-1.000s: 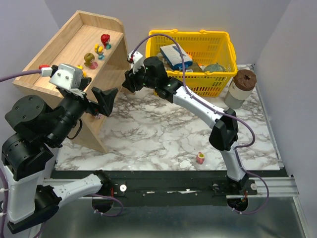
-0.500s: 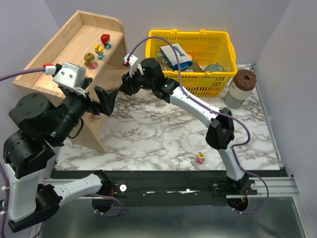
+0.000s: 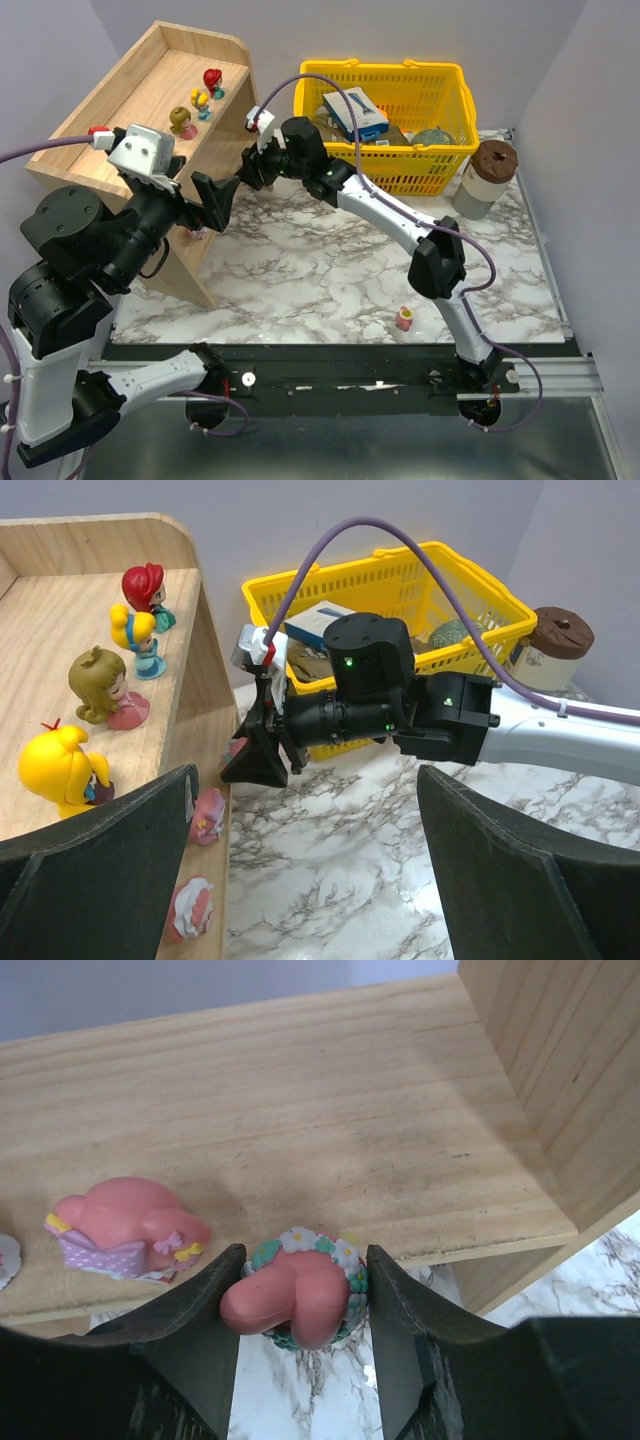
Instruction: Place and organize the plastic toys onto the shelf
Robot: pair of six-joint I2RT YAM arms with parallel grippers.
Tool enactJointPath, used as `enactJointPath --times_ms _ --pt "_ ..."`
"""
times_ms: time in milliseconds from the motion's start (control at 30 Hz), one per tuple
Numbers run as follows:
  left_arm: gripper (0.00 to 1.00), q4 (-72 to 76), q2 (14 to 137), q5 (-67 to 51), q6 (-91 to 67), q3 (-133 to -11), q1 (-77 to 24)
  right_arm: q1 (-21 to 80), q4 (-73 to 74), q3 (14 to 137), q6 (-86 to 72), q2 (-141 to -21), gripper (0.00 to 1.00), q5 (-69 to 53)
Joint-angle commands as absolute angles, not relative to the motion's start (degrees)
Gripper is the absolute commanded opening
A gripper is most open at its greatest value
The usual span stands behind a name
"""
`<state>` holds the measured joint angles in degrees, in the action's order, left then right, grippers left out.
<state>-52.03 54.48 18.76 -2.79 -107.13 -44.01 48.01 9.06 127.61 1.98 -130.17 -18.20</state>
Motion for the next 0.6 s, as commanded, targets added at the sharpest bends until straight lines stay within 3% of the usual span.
enactJointPath --times_ms 0,333,567 --pt "0.99 -52.12 55.46 19.86 -2.11 -108.02 -44.21 48.25 5.72 130.34 1.58 -132.62 0.24 -19.78" --pt "0.99 -52.29 56.07 19.95 -1.58 -108.28 -44.21 48.25 4.75 131.57 0.7 -135.61 0.29 -19.78" --pt "0.99 -52.47 55.99 20.13 -1.49 -107.93 -44.21 48.34 5.18 131.57 1.05 -136.49 0.41 -18.63"
